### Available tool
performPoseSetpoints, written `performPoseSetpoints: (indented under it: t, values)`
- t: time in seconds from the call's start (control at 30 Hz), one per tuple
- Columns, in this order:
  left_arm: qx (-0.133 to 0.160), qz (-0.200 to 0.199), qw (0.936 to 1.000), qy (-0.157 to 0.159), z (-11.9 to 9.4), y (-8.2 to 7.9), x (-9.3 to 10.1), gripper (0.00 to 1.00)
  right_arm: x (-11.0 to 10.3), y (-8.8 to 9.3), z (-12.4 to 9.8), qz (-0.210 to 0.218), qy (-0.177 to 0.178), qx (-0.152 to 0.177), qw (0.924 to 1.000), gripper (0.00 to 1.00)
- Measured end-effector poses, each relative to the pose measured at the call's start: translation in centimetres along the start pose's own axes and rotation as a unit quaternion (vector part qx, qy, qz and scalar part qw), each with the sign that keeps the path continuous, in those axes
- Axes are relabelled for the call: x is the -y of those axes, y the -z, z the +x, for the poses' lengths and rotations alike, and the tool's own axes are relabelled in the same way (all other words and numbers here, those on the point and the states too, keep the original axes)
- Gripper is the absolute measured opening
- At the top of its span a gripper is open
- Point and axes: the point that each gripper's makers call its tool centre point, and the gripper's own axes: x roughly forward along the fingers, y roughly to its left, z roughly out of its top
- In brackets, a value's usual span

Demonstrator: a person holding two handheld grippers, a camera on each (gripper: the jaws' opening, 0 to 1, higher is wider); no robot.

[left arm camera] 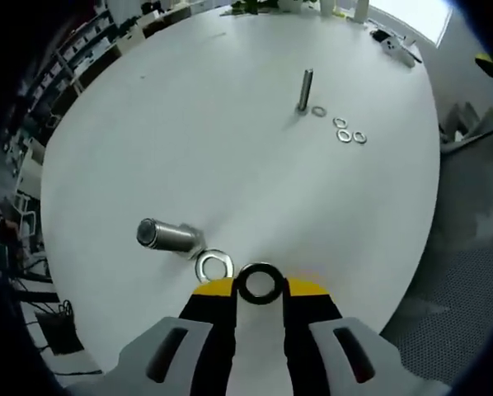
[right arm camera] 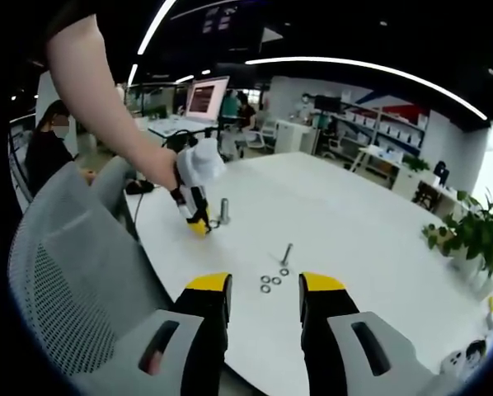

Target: Place the washer onto the threaded stud by aligning its center hole with the stud, sliding it down to the base, and recovering from edge contact or off-axis alignment until the washer reaches the visible bottom stop.

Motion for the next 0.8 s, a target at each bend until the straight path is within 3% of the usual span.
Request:
performPoseSetpoints:
  t: [0.53,0.8]
  values:
    - [0.059,0.037,0.9967,-0.042,-4.2,-3.3,-3.3,0.18,0.1,0.1,0.0,0.000,0.003,-0.003,1.0000,0.35]
    - [0.053,0.047,0.9960,-0.056,-4.2,-4.5,-5.7,0.19,0.2,0.2,0.0,0.000,0.006,-0.004,1.0000,0.35]
